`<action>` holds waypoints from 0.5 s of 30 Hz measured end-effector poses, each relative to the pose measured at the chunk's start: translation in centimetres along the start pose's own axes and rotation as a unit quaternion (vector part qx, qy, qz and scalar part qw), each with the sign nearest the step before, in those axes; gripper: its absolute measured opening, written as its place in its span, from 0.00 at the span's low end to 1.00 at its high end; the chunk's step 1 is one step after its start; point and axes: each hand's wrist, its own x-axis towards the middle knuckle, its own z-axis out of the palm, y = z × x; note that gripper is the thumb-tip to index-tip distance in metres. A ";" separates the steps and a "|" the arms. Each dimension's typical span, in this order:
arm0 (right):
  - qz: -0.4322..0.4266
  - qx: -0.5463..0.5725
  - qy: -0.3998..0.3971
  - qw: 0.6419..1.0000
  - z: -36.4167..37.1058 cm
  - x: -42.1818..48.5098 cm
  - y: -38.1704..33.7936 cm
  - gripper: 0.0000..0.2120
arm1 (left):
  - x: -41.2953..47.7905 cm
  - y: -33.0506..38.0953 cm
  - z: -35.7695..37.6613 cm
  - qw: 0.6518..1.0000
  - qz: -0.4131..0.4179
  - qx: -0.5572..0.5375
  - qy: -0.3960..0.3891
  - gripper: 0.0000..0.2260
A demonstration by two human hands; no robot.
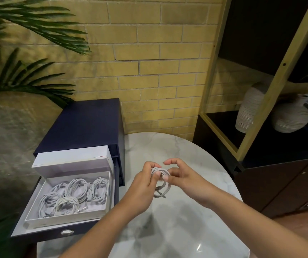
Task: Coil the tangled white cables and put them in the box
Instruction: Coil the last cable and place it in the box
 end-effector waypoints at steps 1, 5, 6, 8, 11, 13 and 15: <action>-0.016 -0.059 0.042 0.997 0.3 -0.1 0.0 0.18 | 0.2 -0.3 0.0 1.000 -0.005 0.002 0.016 0.05; -0.113 -0.168 0.149 0.968 1.5 -0.4 0.7 0.21 | 0.5 -0.5 0.4 0.998 -0.021 0.013 0.065 0.05; -0.124 -0.176 0.147 0.965 1.7 -0.4 0.9 0.19 | 0.6 -0.3 0.4 0.997 -0.027 -0.002 0.069 0.05; -0.139 -0.202 0.146 0.958 1.9 -0.3 1.4 0.17 | 0.7 0.0 0.6 0.995 -0.048 -0.055 0.065 0.05; -0.147 -0.211 0.163 0.952 1.9 -0.1 1.6 0.14 | 0.8 -0.1 0.6 0.989 -0.076 -0.109 0.058 0.04; -0.141 -0.196 0.174 0.955 1.9 0.1 1.6 0.10 | 0.8 -0.2 0.5 0.988 -0.083 -0.118 0.057 0.05; -0.123 -0.191 0.180 0.957 1.9 0.3 1.7 0.07 | 0.8 -0.2 0.4 0.988 -0.085 -0.115 0.058 0.06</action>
